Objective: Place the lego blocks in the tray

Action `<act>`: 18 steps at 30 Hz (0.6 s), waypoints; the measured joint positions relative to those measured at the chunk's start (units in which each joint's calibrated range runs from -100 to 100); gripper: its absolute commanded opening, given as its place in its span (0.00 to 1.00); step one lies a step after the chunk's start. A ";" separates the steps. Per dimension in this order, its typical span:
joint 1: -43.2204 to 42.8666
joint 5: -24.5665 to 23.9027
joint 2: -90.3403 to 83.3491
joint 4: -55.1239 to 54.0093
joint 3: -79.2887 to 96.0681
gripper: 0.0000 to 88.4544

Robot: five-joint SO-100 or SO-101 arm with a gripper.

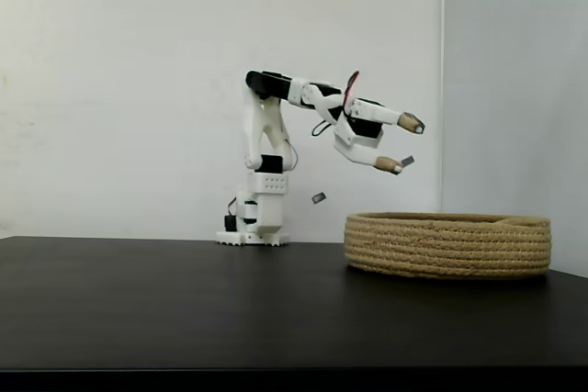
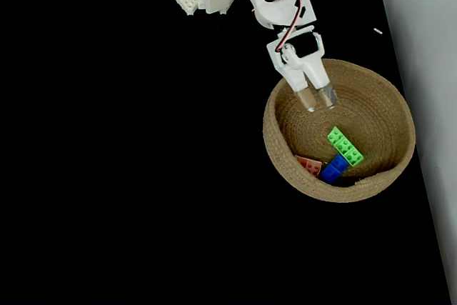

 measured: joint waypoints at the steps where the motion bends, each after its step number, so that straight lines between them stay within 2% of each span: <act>1: 1.55 0.44 -1.61 0.00 0.00 0.11; 2: 3.26 1.17 -3.48 0.00 0.00 0.02; 3: 5.05 2.39 -5.51 0.00 0.18 0.00; 8: 15.96 10.26 -19.17 0.00 7.87 0.00; 14: 25.90 9.72 -39.27 7.23 20.86 0.00; 18: 27.36 9.72 -53.69 17.54 28.46 0.00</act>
